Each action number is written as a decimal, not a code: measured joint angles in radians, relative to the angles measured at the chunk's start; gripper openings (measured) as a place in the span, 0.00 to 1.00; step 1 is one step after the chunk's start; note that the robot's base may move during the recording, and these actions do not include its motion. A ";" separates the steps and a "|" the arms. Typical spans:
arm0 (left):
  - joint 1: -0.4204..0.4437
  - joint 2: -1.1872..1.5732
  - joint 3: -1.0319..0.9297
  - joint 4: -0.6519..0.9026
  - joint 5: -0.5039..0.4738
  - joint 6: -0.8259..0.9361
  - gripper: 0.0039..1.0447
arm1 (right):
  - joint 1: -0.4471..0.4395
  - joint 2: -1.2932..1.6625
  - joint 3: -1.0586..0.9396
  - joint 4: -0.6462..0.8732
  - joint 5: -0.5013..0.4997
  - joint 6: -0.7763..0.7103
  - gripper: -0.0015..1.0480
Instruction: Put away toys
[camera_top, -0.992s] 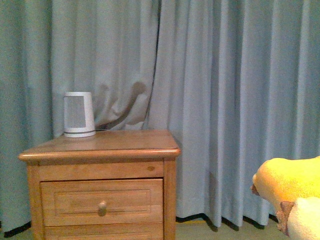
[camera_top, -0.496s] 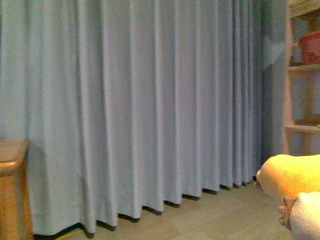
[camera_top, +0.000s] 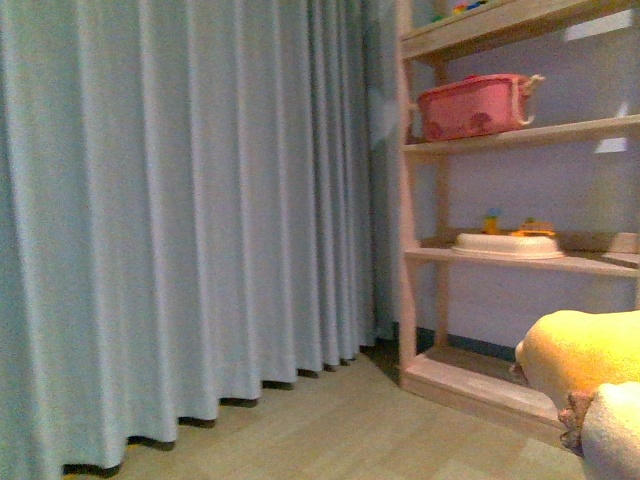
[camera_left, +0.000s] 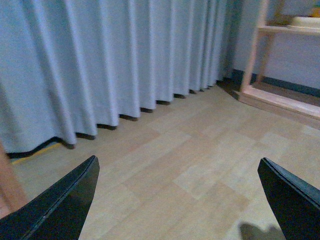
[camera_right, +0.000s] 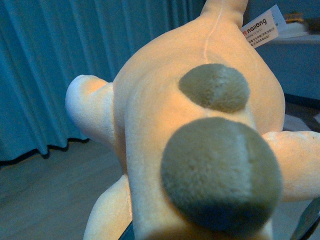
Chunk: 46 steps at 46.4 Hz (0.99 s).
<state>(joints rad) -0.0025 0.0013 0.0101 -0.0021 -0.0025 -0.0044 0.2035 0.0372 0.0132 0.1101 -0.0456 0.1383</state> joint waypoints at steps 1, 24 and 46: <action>0.000 0.000 0.000 0.000 0.000 0.000 0.94 | 0.000 0.000 0.000 0.000 0.001 0.000 0.07; 0.000 0.000 0.000 0.000 0.002 0.000 0.94 | 0.000 0.000 0.000 0.000 0.001 0.000 0.07; 0.000 0.002 0.000 0.000 0.005 0.000 0.94 | -0.003 -0.001 0.000 0.000 0.005 0.000 0.07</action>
<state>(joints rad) -0.0025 0.0029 0.0101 -0.0021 0.0025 -0.0040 0.2008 0.0360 0.0132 0.1101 -0.0406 0.1383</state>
